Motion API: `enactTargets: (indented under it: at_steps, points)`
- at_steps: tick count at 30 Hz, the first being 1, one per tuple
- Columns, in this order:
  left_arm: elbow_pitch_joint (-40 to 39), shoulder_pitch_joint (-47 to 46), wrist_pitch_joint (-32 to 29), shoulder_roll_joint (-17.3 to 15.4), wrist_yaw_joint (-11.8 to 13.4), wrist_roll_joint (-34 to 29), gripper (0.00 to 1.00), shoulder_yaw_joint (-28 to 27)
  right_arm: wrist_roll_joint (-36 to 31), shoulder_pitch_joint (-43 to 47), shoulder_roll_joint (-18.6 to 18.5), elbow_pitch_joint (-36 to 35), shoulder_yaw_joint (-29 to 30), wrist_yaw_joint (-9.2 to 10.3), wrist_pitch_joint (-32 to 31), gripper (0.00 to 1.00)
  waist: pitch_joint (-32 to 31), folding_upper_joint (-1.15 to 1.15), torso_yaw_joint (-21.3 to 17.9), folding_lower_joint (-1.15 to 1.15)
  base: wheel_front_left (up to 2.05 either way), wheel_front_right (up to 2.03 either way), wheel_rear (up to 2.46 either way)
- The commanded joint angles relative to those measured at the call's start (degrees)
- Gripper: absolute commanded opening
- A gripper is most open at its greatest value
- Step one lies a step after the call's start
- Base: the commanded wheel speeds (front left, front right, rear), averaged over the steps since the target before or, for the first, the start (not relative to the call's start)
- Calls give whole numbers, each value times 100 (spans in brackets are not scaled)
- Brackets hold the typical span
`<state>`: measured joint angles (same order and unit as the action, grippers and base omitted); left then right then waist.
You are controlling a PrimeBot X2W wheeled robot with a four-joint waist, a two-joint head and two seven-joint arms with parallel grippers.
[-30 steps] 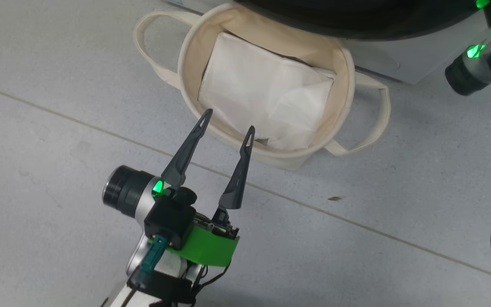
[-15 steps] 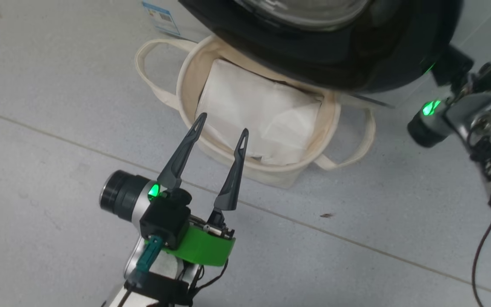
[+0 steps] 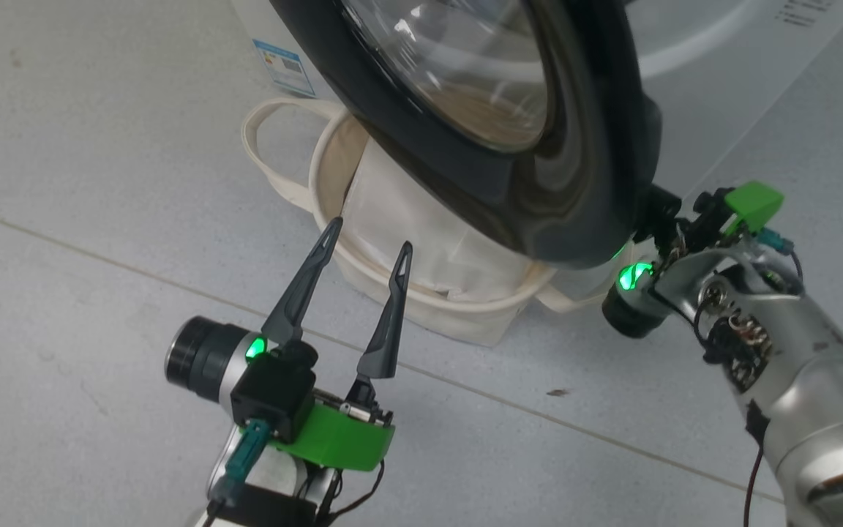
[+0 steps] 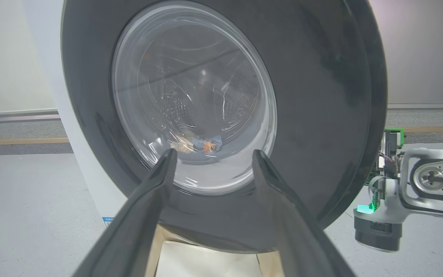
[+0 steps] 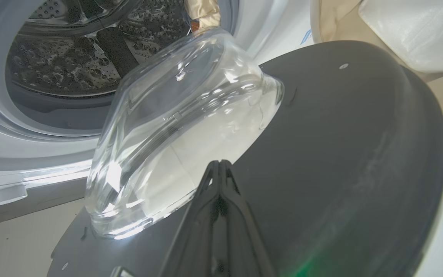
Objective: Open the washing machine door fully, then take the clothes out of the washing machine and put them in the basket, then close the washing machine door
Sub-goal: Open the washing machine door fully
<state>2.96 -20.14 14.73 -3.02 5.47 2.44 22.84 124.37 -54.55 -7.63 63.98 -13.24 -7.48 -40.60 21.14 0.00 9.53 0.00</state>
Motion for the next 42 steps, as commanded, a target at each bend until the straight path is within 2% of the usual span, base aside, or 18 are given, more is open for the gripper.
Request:
enactTargets:
  at_steps: [1,11,19,24,28,34,36,39,42]
  points:
    - [-183,65,27,-25,-1,49,100,-235,-21,183,217,-228,-132,-1,-68,0,-90,0,16,0,0,0,0]
    - [-187,200,27,-15,-13,68,100,-280,-39,682,445,-570,-593,-1,-30,0,-244,0,88,0,0,0,0]
    - [-136,285,27,-6,-21,102,100,-302,-754,1247,460,-1563,-1085,-1,717,0,-429,0,105,0,0,0,0]
    - [-74,365,27,-3,-36,124,100,-356,-1158,1571,274,-2144,-1145,-1,1176,0,-634,0,50,0,0,0,0]
    - [26,459,27,-2,-56,132,100,-418,-1569,1840,78,-2715,-1039,-1,1798,0,-866,0,-47,0,0,0,0]
    - [86,618,27,-3,-105,148,100,-537,-3183,2284,-360,-3989,-1079,-1,3449,0,-1192,0,-289,0,0,0,0]
    - [90,667,27,-4,-123,146,100,-576,-3988,2425,-595,-4333,-1225,-1,4127,0,-1282,0,-366,0,0,0,0]
    - [110,760,27,-4,-160,153,100,-619,-5148,2658,-930,-4565,-1524,-1,5056,0,-1438,0,-463,0,0,0,0]
    - [146,886,27,-3,-202,170,100,-654,-5906,2953,-1086,-4527,-1514,-1,5460,0,-1604,0,-537,0,0,0,0]
